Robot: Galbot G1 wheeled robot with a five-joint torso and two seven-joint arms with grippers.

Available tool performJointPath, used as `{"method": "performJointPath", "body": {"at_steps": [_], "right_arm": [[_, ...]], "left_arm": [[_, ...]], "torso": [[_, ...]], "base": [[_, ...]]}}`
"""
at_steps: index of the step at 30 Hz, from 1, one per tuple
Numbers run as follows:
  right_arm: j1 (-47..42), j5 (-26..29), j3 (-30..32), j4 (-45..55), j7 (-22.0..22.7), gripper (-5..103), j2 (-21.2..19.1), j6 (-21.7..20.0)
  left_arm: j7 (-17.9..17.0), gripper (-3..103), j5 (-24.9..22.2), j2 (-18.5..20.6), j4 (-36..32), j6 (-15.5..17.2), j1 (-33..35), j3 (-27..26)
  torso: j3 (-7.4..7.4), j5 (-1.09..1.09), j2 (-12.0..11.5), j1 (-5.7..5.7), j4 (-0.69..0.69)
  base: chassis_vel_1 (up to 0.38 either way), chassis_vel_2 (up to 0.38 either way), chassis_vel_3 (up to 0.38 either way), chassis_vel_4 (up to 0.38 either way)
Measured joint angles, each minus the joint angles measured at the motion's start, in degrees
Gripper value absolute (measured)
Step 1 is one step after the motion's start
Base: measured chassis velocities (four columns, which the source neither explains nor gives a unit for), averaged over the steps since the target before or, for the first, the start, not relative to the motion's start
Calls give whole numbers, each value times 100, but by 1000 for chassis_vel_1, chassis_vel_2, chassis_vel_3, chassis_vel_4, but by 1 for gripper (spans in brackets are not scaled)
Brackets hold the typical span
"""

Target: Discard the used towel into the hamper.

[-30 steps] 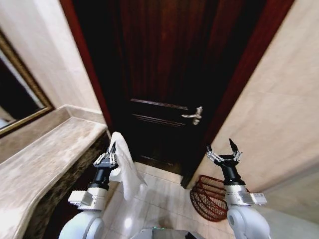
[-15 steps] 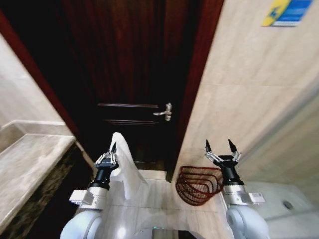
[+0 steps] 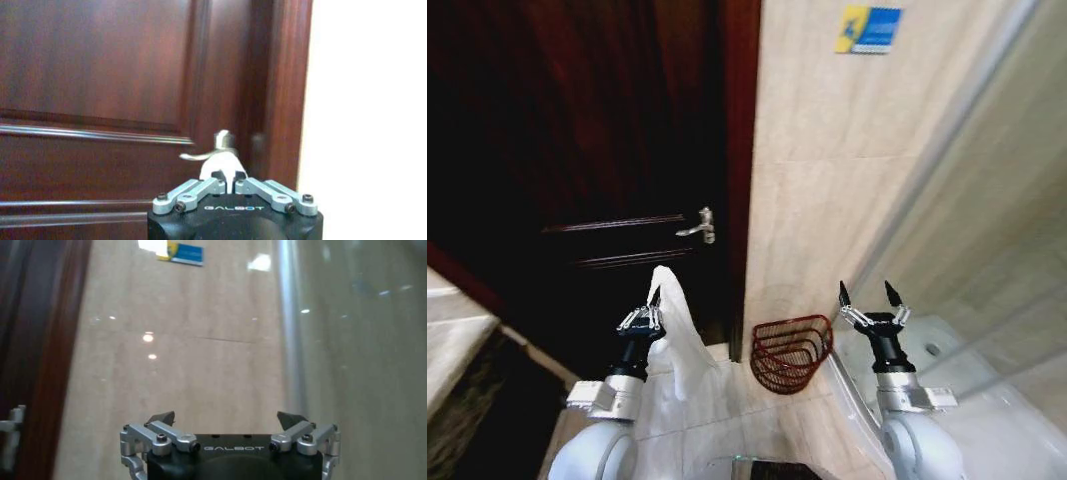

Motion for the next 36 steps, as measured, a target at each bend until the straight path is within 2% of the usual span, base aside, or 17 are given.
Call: {"method": "performJointPath", "body": {"at_steps": [25, 31, 36], "right_arm": [[-28, -25, -17, -8, 16, 100, 24, 6], [-119, -90, 3, 23, 45, 100, 86, 44], [-251, -214, 68, -4, 102, 100, 137, 96]], "left_arm": [[-3, 2, 0, 67, 109, 23, -41, 40], [30, 2, -110, 167, 250, -51, -139, 103], [70, 2, -172, 359, 674, -147, -403, 257]], "torso": [[0, -1, 0, 0, -1], [0, 0, 0, 0, 0], [0, 0, 0, 0, 2]], "base": [[-123, -125, -126, -122], [-70, -61, -63, -66], [0, 0, 0, 0]]}}
